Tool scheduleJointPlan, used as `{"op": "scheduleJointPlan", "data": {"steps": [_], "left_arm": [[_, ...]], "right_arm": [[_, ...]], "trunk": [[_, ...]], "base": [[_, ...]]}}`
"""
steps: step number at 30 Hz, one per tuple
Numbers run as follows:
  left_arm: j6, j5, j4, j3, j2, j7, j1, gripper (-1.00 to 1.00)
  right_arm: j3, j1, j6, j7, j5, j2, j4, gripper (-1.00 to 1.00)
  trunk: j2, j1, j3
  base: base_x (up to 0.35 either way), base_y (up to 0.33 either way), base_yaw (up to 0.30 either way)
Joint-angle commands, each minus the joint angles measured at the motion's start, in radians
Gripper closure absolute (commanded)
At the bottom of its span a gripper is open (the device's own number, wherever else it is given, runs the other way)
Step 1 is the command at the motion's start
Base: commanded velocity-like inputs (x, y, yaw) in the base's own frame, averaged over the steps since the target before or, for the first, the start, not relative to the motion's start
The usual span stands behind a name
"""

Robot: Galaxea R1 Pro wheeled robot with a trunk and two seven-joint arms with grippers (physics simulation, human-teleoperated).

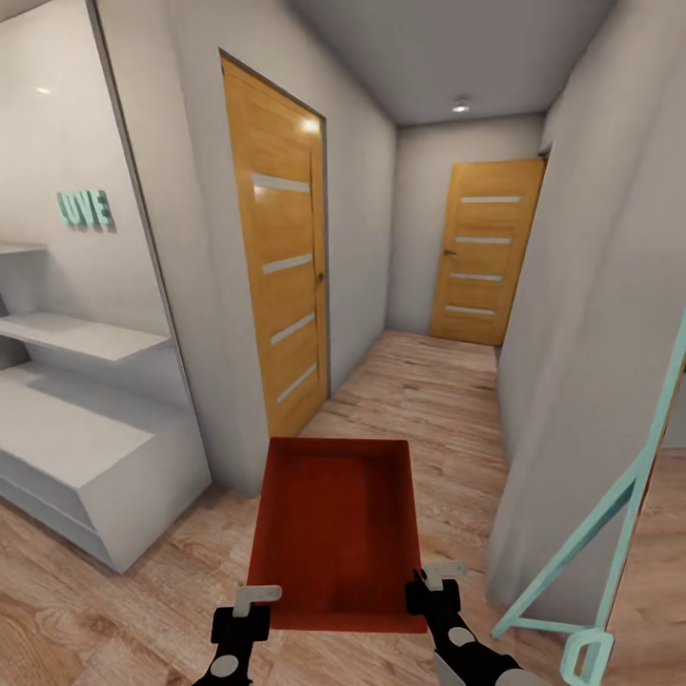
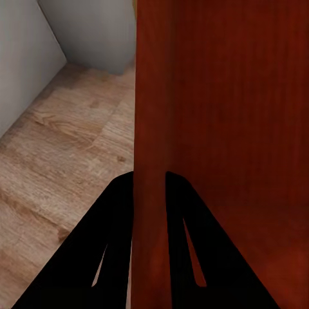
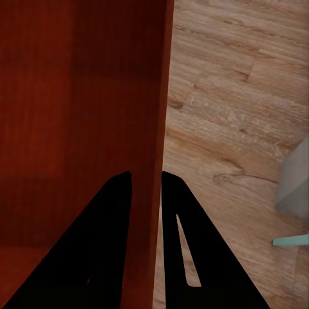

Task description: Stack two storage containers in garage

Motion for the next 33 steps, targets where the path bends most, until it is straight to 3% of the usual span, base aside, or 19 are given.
{"op": "scheduleJointPlan", "data": {"steps": [1,6,13,26,33], "left_arm": [[-0.074,0.065,-0.021,0.015,0.0,-0.035,-0.001,1.0],[-0.074,0.066,-0.019,0.017,-0.001,-0.023,-0.001,1.0],[-0.071,0.069,-0.018,0.019,-0.004,0.046,-0.001,1.0],[-0.067,0.069,-0.018,0.019,-0.003,0.053,-0.001,1.0],[-0.067,0.069,-0.018,0.019,-0.003,0.048,-0.001,1.0]], "right_arm": [[-0.042,0.0,-0.008,-0.049,-0.021,-0.001,0.001,1.0],[-0.042,0.0,-0.008,-0.049,-0.021,-0.001,0.001,1.0],[-0.042,0.0,-0.008,-0.049,-0.021,-0.001,0.001,1.0],[-0.042,0.0,-0.008,-0.049,-0.018,-0.001,0.001,1.0],[-0.042,0.0,-0.008,-0.049,-0.02,-0.001,0.001,1.0]], "trunk": [[-0.001,0.0,-0.001],[-0.001,0.0,-0.001],[-0.001,0.0,-0.001],[-0.001,0.0,-0.001],[-0.001,0.0,-0.001]], "base": [[0.009,0.004,0.0],[0.003,0.002,0.0],[0.054,0.038,0.0],[0.229,0.201,-0.002],[0.246,0.218,-0.176]]}}
